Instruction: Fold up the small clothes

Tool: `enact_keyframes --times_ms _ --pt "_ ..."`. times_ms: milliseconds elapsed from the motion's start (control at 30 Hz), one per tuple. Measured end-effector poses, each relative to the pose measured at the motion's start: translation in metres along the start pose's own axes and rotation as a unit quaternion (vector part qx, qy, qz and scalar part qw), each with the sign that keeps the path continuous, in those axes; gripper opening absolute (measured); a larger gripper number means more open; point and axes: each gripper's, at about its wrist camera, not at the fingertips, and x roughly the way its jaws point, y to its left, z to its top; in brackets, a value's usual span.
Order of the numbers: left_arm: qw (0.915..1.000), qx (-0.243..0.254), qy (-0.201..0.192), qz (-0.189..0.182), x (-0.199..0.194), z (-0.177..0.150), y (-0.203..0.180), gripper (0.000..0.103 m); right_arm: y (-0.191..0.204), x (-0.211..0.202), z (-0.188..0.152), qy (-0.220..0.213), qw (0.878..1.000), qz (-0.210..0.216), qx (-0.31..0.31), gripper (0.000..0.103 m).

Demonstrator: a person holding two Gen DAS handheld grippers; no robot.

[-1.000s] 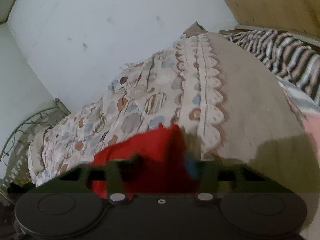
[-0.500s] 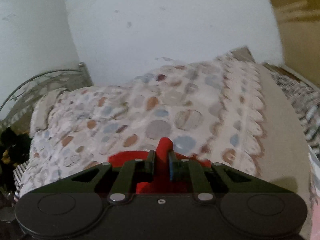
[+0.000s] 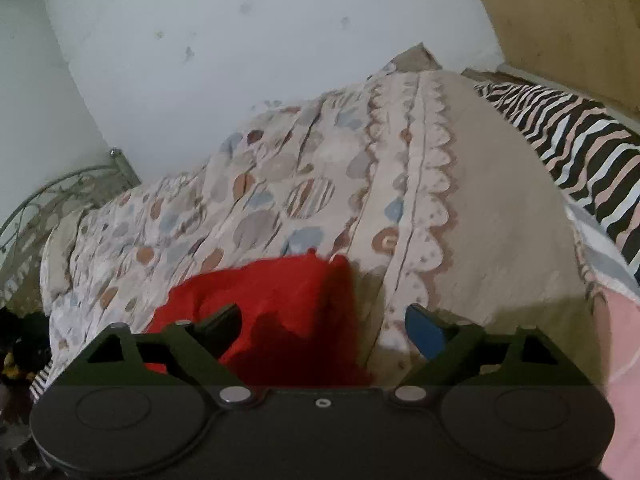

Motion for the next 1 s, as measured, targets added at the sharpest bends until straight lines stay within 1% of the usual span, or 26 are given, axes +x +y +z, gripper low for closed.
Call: enact_keyframes --times_ms 67,133,233,267,300,367,533,1000 --pt "1.0 0.002 -0.001 0.003 0.0 -0.001 -0.001 0.103 0.006 0.001 -0.005 0.007 1.0 -0.001 -0.015 0.097" --pt "1.0 0.004 -0.001 0.005 0.0 -0.002 -0.002 0.103 0.009 0.005 -0.01 0.013 1.0 -0.004 -0.024 0.097" --pt "1.0 0.005 -0.003 0.006 -0.001 -0.003 -0.002 0.103 0.005 0.014 -0.017 0.021 1.0 -0.003 -0.007 0.097" --pt "1.0 0.005 -0.004 0.006 -0.001 -0.003 -0.002 0.103 0.002 0.017 -0.02 0.021 1.0 -0.002 0.003 0.1" --pt "1.0 0.004 -0.005 0.006 -0.001 -0.003 -0.002 0.103 -0.002 0.019 -0.023 0.02 1.0 -0.003 0.013 0.102" --pt "1.0 0.004 -0.007 0.005 -0.001 -0.005 -0.002 0.103 -0.008 0.023 -0.03 0.015 1.0 0.0 0.026 0.102" --pt "1.0 0.003 -0.009 0.001 -0.001 -0.005 0.001 0.103 -0.009 0.022 -0.039 -0.005 1.0 -0.001 0.018 0.102" --pt "0.9999 0.001 -0.011 -0.001 0.0 -0.006 0.0 0.103 -0.013 0.023 -0.046 -0.021 1.0 0.008 0.022 0.102"
